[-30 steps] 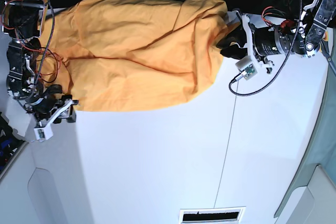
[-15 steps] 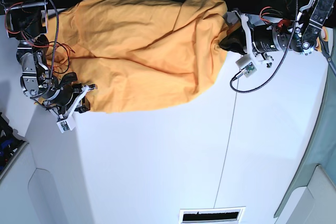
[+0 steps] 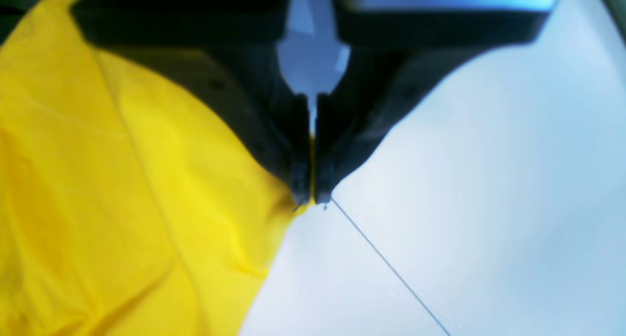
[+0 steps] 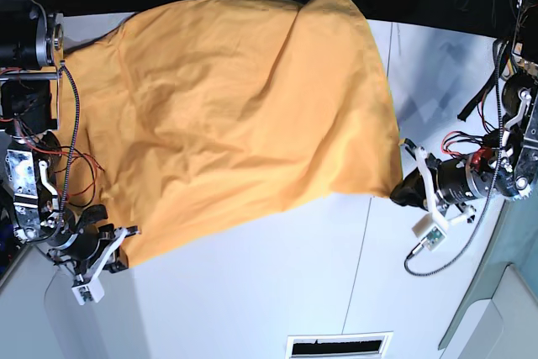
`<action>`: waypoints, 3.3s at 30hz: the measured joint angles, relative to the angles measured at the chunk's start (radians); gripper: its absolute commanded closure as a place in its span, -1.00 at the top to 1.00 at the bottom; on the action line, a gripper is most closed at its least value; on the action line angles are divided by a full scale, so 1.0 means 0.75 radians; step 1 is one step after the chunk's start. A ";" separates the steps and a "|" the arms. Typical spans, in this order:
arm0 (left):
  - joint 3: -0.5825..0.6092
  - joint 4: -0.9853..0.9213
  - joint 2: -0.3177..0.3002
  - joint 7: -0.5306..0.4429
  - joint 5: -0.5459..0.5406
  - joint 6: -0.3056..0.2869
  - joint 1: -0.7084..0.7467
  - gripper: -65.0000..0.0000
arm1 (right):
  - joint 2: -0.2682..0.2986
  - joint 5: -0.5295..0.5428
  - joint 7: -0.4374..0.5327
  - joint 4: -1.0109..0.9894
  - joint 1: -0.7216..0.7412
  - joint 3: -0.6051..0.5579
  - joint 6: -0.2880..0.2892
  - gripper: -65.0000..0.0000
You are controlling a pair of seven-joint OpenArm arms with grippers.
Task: Layout the t-shirt on the table in an organized manner, then fold the t-shirt properly
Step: 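Regrasp the shirt edge with the right gripper and shake it out, then lift the shirt with both grippers and fling it flat onto the table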
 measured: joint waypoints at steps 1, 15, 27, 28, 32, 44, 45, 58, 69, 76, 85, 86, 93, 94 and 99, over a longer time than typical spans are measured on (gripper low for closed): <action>0.002 0.000 -0.014 -0.002 -0.035 -0.001 -0.031 -1.00 | 0.003 0.026 -0.035 0.042 -0.001 0.031 0.000 -1.00; -0.001 0.348 -0.161 0.165 -0.392 -0.141 0.347 -1.00 | 0.063 0.438 -0.437 0.537 -0.570 0.482 -0.021 -1.00; -0.004 0.139 0.116 0.081 -0.160 -0.138 0.494 -0.99 | -0.031 0.376 -0.152 0.481 -0.875 0.599 -0.015 0.09; -0.004 0.131 0.122 0.081 -0.155 -0.138 0.494 -0.99 | -0.034 0.384 -0.155 0.481 -0.872 0.599 -0.016 0.10; -0.004 0.128 0.122 0.082 -0.123 -0.138 0.496 -0.99 | -0.045 0.418 -0.168 0.489 -0.813 0.604 -0.016 0.10; -0.004 0.127 0.120 0.085 -0.115 -0.137 0.500 -0.99 | -0.162 0.135 -0.175 0.473 -0.649 0.585 -0.127 0.09; -0.004 0.127 0.120 0.085 -0.114 -0.137 0.500 -0.99 | -0.169 0.124 -0.172 0.462 -0.650 0.580 -0.133 0.09; -0.004 0.127 0.120 0.085 -0.115 -0.138 0.500 -0.99 | -0.177 0.175 -0.028 0.212 -0.638 0.578 -0.146 -1.00; -0.050 0.315 0.019 0.074 -0.208 -0.137 0.500 -1.00 | -0.176 0.185 -0.100 0.586 -0.640 0.598 -0.131 -1.00; -0.226 0.390 -0.014 0.074 -0.188 -0.142 0.446 -1.00 | -0.176 0.213 -0.114 0.670 -0.574 0.599 -0.129 -1.00; -0.237 0.160 -0.032 -0.134 0.004 -0.116 0.144 -1.00 | -0.168 0.127 -0.066 0.498 -0.213 0.592 -0.117 -1.00; -0.230 0.092 -0.031 -0.176 0.029 -0.094 0.103 -1.00 | -0.168 0.098 -0.040 0.432 -0.168 0.592 -0.114 -1.00; -0.114 -0.415 0.007 -0.320 0.209 0.076 -0.196 0.11 | -0.158 -0.069 0.151 -0.037 -0.006 0.587 -0.205 0.09; -0.091 -0.478 0.016 -0.320 0.211 0.079 -0.224 0.13 | -0.154 -0.078 0.146 -0.075 -0.018 0.588 -0.229 0.18; -0.052 -0.583 0.049 -0.229 0.197 0.065 -0.217 0.13 | -0.163 -0.042 0.111 -0.123 -0.134 0.591 -0.218 0.18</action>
